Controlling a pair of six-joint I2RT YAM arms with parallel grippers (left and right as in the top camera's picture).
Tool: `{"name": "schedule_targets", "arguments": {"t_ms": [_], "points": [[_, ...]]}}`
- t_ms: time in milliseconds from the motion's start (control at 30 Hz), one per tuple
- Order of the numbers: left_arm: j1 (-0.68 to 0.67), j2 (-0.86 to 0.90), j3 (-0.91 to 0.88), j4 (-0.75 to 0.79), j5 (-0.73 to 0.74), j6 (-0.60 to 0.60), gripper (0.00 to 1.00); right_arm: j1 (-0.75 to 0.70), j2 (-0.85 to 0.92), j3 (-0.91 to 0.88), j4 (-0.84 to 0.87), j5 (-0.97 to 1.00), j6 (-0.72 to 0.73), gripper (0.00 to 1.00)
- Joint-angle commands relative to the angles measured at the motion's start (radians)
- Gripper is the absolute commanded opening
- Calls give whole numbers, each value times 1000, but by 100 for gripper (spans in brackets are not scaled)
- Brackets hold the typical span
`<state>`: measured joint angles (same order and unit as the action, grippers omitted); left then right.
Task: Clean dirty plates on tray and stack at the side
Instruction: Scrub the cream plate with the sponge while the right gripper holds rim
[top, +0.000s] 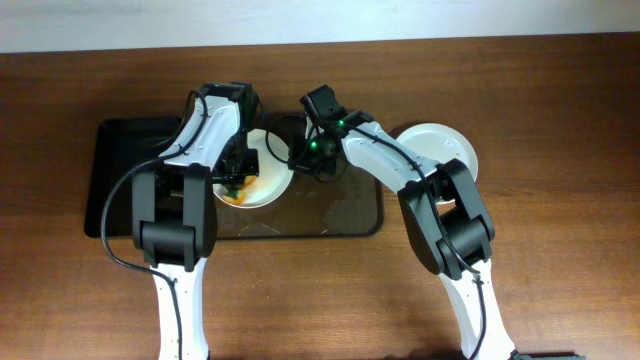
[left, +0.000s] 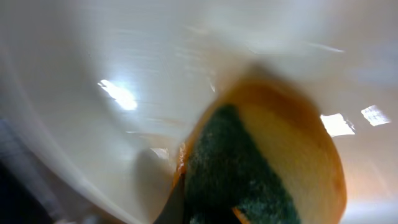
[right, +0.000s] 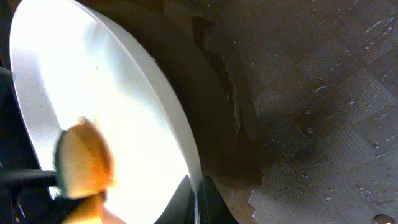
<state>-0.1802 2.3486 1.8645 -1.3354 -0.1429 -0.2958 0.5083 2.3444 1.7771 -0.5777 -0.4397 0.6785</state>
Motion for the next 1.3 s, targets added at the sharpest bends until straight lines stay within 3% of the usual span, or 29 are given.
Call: {"name": "schedule_targets", "arguments": {"t_ms": [0, 200, 267, 333, 500, 533, 767, 833, 967, 1067, 1133, 1267], "points": [[27, 77, -54, 94, -324, -233, 0, -11, 19, -12, -7, 47, 10, 4], [-8, 77, -54, 313, -303, -227, 1, -11, 19, -12, -7, 51, 6, 4], [-21, 77, -54, 352, -241, -122, 1, -11, 19, -12, -6, 51, 6, 4], [-33, 77, -53, 399, -87, 28, 1, -11, 19, -12, -4, 51, 6, 4], [-16, 77, -42, 434, 251, 231, 1, -11, 19, -12, -5, 50, 6, 4], [1, 77, -34, 433, 373, 288, 0, -11, 19, -12, -5, 50, 6, 4], [174, 77, -33, 381, 809, 354, 1, -11, 19, -12, -8, 50, -1, 4], [196, 77, -33, 373, 790, 354, 1, -11, 19, -12, -8, 50, -1, 4], [167, 77, -33, 362, 557, 343, 0, -11, 19, -12, -5, 50, -1, 4], [89, 77, -35, 355, 221, 217, 1, -11, 19, -12, -4, 50, -1, 4], [41, 77, -43, 372, 106, 176, 1, -11, 19, -12, -3, 50, -1, 4], [-28, 77, -128, 461, -6, 153, 1, -12, 19, -12, -1, 50, -2, 4]]}}
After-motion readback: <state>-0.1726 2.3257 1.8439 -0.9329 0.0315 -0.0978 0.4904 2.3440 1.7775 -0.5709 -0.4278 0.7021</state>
